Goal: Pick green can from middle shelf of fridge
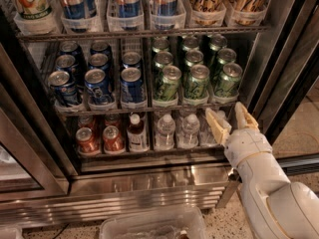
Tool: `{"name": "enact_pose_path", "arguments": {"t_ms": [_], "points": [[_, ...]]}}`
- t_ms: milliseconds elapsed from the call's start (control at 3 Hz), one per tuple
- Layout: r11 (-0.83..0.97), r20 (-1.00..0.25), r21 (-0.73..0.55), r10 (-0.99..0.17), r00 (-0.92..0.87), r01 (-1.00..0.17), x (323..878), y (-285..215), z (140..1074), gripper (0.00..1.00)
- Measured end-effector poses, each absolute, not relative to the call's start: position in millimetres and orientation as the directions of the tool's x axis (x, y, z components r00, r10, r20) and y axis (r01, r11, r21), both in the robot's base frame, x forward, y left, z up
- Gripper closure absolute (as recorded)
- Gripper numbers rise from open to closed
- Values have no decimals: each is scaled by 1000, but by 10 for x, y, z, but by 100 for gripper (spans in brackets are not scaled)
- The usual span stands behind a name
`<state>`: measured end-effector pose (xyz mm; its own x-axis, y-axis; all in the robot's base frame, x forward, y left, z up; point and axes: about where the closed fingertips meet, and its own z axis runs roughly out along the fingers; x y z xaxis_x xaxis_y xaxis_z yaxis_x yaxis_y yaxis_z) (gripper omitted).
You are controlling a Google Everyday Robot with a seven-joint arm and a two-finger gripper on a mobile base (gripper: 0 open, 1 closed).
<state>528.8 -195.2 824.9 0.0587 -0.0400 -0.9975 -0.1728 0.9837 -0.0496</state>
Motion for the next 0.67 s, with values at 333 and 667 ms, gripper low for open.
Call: {"name": "enact_pose_path", "arguments": {"t_ms": [333, 667], "points": [[985, -997, -51, -42, 59, -164, 5376, -1989, 8241, 30], [987, -998, -47, -38, 56, -155, 5475, -2037, 8228, 30]]}}
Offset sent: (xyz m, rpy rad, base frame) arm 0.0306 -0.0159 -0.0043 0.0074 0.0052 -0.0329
